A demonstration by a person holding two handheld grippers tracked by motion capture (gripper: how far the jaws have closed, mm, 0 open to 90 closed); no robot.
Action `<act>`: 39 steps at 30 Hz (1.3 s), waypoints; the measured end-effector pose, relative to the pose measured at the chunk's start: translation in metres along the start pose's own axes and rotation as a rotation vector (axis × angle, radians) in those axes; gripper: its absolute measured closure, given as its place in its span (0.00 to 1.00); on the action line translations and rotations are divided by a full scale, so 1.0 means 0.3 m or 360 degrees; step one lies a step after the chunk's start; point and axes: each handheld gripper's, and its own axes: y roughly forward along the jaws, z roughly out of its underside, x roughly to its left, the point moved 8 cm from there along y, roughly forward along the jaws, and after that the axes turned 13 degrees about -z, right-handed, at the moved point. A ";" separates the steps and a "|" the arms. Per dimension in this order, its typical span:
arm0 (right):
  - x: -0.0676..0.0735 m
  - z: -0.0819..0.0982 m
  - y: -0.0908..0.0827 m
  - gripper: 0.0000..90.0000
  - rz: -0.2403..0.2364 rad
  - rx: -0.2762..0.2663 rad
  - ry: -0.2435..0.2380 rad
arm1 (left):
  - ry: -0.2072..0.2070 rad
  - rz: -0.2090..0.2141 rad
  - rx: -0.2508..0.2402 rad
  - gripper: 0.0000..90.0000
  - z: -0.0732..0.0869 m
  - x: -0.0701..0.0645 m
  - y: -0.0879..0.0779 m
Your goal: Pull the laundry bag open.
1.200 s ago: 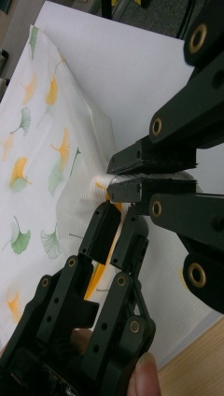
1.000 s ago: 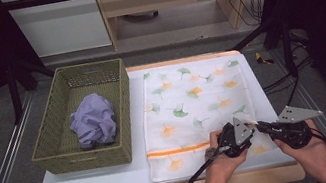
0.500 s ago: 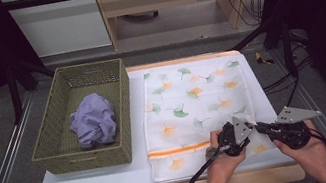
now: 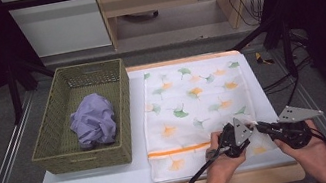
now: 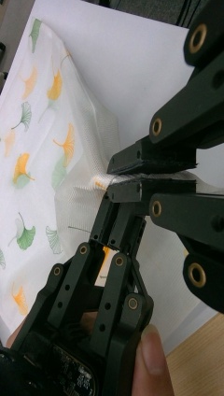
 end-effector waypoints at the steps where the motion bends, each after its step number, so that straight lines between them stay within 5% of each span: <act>1: 0.002 -0.001 0.001 0.95 -0.0005 -0.0003 0.0006 | -0.0004 -0.0001 -0.0007 0.93 -0.001 0.000 0.001; 10: 0.005 0.004 0.008 0.95 -0.0009 0.0017 0.0002 | -0.0006 -0.0018 -0.0033 0.80 0.009 -0.004 0.018; 19: 0.004 0.006 0.008 0.95 -0.0019 0.0013 0.0001 | -0.0051 0.0004 -0.0030 0.92 0.008 -0.003 0.018; 39: -0.004 0.016 0.008 0.95 -0.0014 0.0020 0.0028 | -0.0041 0.0011 -0.0013 0.92 0.012 -0.012 0.017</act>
